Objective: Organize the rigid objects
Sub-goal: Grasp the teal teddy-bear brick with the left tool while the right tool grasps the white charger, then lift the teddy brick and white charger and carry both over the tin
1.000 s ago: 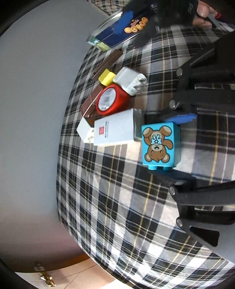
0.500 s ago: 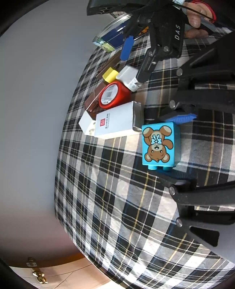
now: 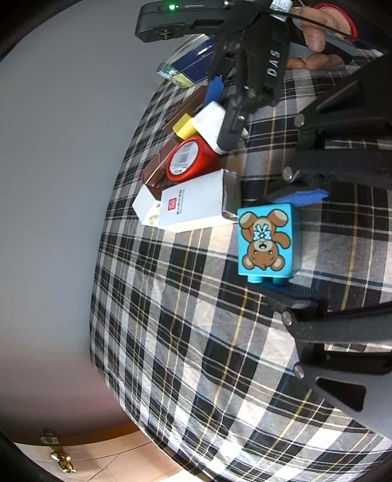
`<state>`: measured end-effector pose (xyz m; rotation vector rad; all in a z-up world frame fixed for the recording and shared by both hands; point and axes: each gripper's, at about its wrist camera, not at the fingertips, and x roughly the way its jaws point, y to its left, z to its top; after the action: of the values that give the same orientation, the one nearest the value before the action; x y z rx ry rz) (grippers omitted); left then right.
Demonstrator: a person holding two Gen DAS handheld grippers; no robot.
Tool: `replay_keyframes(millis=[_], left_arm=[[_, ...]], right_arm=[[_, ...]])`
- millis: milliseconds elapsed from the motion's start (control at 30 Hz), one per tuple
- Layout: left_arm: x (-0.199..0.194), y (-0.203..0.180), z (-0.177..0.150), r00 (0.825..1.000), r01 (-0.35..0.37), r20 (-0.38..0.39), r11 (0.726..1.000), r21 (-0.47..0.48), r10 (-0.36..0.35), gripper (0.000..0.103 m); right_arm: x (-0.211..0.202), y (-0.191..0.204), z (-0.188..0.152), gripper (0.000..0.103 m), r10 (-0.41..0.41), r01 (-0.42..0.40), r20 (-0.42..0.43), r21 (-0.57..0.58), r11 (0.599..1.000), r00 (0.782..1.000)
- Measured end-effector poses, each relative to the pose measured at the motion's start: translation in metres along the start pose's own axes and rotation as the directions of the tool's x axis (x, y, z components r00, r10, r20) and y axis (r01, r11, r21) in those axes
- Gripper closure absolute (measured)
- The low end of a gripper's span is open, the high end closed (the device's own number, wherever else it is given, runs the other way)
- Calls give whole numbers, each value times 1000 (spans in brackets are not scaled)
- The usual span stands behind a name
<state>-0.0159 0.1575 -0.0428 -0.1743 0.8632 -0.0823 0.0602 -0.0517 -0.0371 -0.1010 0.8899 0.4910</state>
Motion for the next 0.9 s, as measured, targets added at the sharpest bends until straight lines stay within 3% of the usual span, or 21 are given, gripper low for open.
replay_keyframes(millis=[67,133,200,433,700,900], left_arm=[[0,1,0,1000,-4,0,1000,4,4,60],[0,1,0,1000,-6,0,1000,6,6,60],[0,1,0,1000,-9,-1,1000,8,9,60],[1,-1,0,1000,-25,3,1000,-4,25,60],[-12,-5,-1,995,-55,77,998,-35,57,61],[-26,-24,0,974,-135,183,991,1,132,61]], right_arm=[[2,5,0,24,-12,12,-7,-29,1000,1000],[0,9,-1,39,8,-8,-2,-42,999,1000],[-2,15,-4,47,16,-15,1,-65,998,1000],[-16,5,-9,50,91,-91,56,1,996,994],[-49,17,-15,50,32,-20,192,-62,998,981],[-75,10,-16,50,1,16,299,-54,998,954]])
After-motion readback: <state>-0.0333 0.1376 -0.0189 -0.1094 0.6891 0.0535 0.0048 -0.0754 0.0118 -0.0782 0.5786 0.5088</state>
